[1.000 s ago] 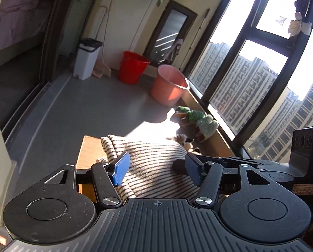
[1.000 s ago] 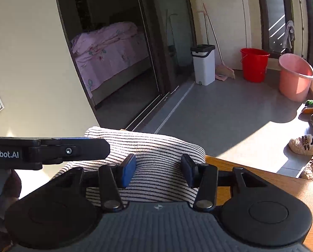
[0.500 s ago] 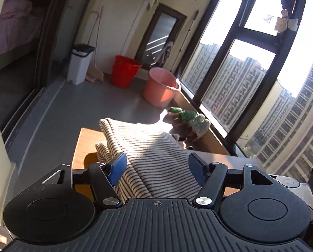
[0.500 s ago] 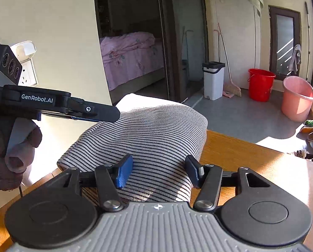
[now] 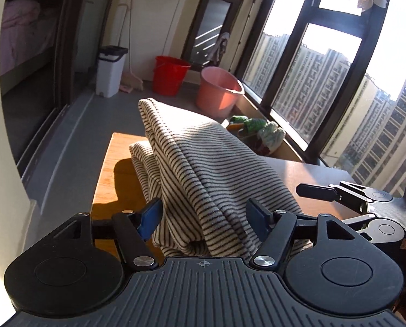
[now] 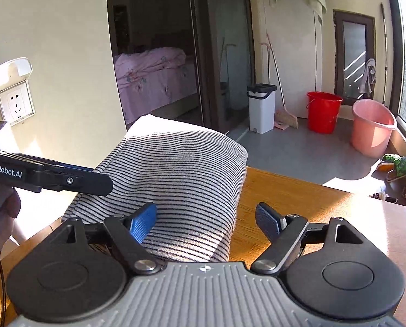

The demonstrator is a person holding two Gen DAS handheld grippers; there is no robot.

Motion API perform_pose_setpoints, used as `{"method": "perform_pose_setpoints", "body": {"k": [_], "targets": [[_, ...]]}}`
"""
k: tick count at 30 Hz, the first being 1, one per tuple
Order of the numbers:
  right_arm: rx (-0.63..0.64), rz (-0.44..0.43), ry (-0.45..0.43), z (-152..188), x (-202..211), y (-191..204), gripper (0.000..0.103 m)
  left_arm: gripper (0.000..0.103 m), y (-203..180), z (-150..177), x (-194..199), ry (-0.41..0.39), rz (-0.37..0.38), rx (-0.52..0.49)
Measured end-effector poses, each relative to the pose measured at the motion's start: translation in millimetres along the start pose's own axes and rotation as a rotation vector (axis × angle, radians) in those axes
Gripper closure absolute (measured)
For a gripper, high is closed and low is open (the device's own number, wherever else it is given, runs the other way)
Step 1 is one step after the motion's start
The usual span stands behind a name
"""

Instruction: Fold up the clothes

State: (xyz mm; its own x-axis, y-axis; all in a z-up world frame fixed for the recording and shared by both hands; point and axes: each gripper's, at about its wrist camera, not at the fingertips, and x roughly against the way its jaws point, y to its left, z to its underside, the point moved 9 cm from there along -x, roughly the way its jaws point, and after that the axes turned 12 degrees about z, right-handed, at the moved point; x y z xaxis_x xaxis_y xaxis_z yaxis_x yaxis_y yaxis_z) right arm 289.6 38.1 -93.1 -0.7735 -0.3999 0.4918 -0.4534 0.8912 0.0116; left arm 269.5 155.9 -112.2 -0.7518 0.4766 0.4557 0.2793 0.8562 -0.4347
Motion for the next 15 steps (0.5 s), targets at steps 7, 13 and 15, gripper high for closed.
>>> {"method": "perform_pose_setpoints", "body": {"k": [7, 13, 15], "targets": [[0.004, 0.073, 0.031, -1, -36, 0, 0.044, 0.036, 14, 21, -23, 0.066, -0.020, 0.013], [-0.065, 0.099, 0.071, 0, -46, -8, 0.022, 0.033, 16, 26, -25, 0.077, -0.053, -0.007], [-0.112, 0.077, 0.074, 6, -35, -13, 0.019, 0.027, 17, 27, -17, 0.074, -0.077, 0.016]]}}
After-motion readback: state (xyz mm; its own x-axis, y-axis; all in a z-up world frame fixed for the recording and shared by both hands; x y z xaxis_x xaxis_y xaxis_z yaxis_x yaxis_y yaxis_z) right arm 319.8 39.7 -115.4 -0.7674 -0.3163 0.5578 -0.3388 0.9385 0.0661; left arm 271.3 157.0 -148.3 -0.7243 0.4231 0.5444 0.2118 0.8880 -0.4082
